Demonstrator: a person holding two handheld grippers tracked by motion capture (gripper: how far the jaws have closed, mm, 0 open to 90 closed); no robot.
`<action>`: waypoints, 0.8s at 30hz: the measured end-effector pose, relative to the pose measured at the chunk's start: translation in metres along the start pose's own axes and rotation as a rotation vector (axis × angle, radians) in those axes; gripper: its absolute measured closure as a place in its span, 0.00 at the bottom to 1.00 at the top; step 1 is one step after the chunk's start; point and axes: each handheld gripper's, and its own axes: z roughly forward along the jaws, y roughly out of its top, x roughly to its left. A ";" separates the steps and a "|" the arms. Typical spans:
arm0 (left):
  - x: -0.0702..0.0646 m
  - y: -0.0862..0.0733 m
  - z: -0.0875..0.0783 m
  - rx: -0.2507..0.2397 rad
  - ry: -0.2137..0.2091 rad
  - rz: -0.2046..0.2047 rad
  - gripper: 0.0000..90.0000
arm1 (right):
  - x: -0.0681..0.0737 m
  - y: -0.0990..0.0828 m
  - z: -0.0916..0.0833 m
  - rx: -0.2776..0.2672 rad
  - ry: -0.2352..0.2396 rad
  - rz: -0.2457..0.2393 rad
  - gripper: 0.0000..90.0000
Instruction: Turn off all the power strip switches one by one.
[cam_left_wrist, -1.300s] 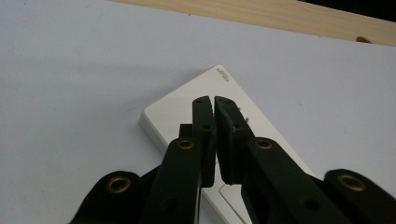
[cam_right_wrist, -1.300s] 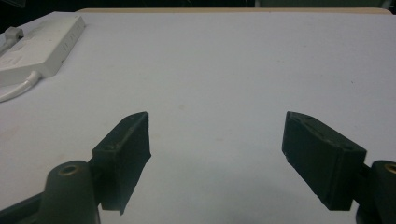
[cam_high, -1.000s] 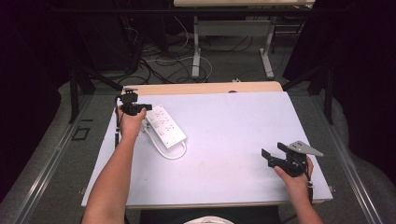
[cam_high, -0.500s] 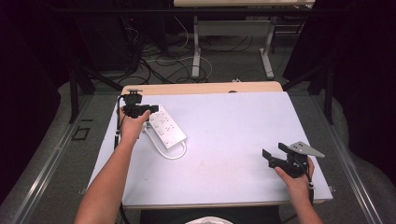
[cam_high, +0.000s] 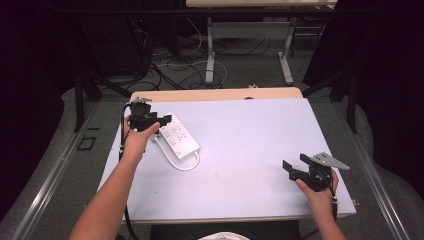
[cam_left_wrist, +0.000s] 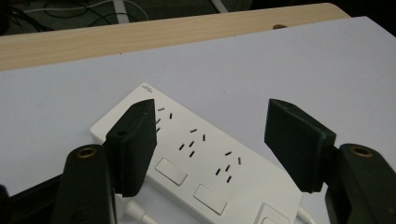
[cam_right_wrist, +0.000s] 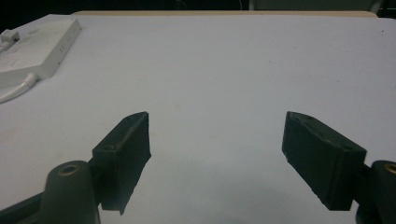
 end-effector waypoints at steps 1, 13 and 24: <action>-0.001 0.000 -0.003 -0.011 0.002 0.023 0.37 | 0.000 0.000 0.000 -0.002 -0.001 -0.001 0.25; -0.021 -0.018 -0.030 -0.050 -0.095 0.019 0.22 | 0.000 0.001 -0.001 -0.006 -0.002 0.000 0.25; -0.028 -0.045 -0.052 -0.077 -0.134 0.012 0.01 | -0.001 0.001 -0.002 -0.017 0.002 -0.010 0.25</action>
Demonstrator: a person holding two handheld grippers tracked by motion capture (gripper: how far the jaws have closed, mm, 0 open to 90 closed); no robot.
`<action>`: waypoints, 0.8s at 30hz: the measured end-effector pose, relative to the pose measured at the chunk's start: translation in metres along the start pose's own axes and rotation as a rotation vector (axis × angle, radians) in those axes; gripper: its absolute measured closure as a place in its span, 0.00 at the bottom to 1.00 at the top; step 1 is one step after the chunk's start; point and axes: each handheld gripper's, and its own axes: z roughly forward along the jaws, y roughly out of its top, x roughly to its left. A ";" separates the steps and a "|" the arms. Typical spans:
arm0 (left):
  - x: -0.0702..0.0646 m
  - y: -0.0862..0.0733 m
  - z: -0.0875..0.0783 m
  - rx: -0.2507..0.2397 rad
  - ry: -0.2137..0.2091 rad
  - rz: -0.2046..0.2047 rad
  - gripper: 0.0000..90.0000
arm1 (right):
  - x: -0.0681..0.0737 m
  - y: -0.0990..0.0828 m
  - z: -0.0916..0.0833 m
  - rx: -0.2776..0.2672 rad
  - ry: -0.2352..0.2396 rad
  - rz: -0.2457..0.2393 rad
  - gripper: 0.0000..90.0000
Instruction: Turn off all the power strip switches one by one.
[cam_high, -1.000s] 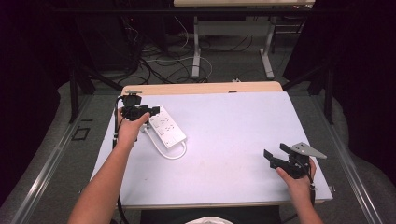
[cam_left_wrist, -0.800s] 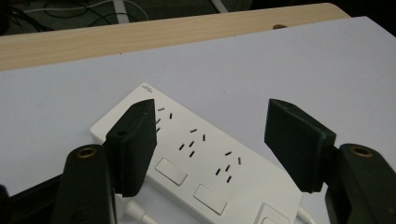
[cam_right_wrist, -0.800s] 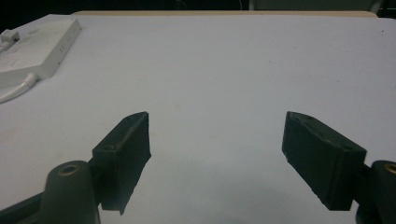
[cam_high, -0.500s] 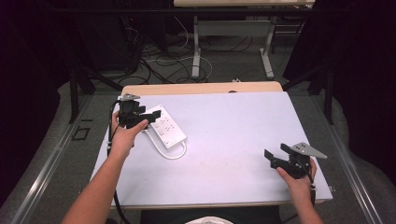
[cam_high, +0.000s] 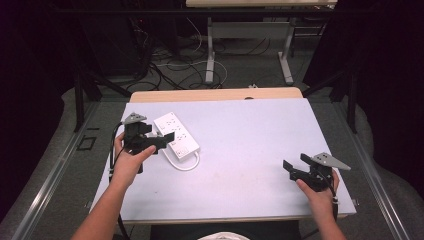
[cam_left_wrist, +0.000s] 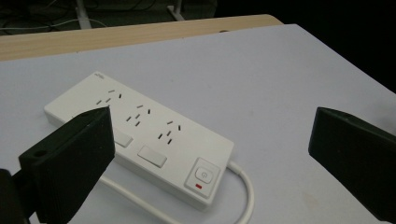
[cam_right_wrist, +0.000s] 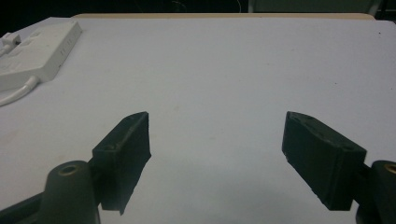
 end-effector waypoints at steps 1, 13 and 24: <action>0.000 -0.002 -0.002 0.000 0.001 -0.002 0.01 | 0.002 0.000 0.000 0.007 0.003 0.026 0.25; 0.016 -0.051 -0.018 -0.023 0.069 -0.015 0.01 | 0.000 0.000 -0.001 0.017 -0.012 0.008 0.25; 0.035 -0.081 -0.024 -0.037 0.091 -0.068 0.01 | 0.000 0.000 0.001 0.020 -0.008 -0.003 0.25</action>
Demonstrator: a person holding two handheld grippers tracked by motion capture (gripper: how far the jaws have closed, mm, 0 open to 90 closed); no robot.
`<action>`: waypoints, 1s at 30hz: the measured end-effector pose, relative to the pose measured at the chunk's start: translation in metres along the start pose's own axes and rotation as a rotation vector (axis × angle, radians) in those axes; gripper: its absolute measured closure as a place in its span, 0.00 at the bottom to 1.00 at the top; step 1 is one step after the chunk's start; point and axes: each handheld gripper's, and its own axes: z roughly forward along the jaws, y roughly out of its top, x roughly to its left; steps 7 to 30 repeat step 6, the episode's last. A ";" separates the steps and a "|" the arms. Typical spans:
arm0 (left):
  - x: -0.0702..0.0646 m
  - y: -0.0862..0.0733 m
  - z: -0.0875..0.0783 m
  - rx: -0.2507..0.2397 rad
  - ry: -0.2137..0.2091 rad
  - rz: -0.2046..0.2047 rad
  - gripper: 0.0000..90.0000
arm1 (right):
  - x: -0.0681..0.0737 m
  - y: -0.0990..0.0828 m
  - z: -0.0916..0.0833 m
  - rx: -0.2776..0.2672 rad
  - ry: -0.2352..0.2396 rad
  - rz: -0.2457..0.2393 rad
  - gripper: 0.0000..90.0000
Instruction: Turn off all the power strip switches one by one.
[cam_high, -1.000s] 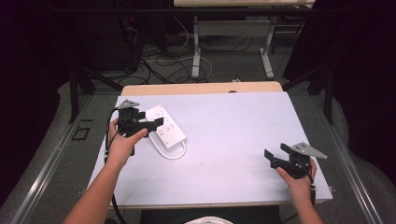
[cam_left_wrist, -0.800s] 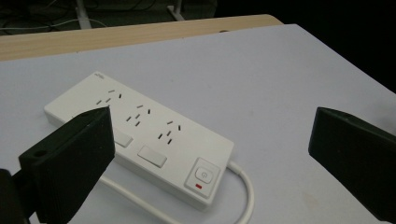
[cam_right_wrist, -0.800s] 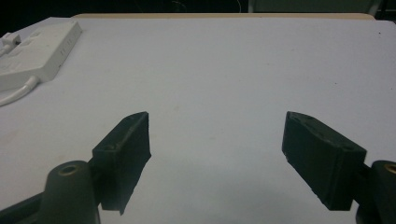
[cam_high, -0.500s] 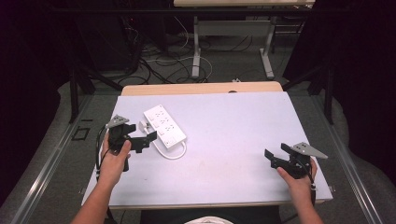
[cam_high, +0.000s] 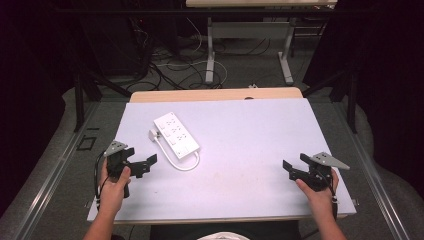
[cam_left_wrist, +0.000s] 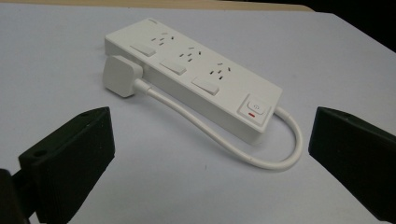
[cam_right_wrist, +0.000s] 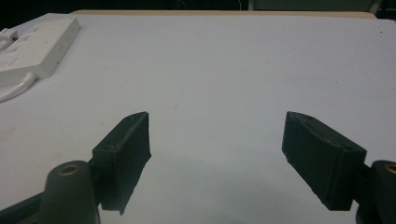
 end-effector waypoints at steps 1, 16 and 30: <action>0.001 -0.001 0.000 -0.002 0.002 -0.004 0.01 | 0.000 0.000 0.000 0.002 0.000 -0.001 0.25; 0.004 -0.004 0.000 -0.001 0.009 -0.006 0.01 | 0.000 -0.001 0.001 0.005 0.007 0.005 0.25; 0.004 -0.004 0.000 -0.001 0.009 -0.006 0.01 | 0.000 -0.001 0.001 0.005 0.007 0.005 0.25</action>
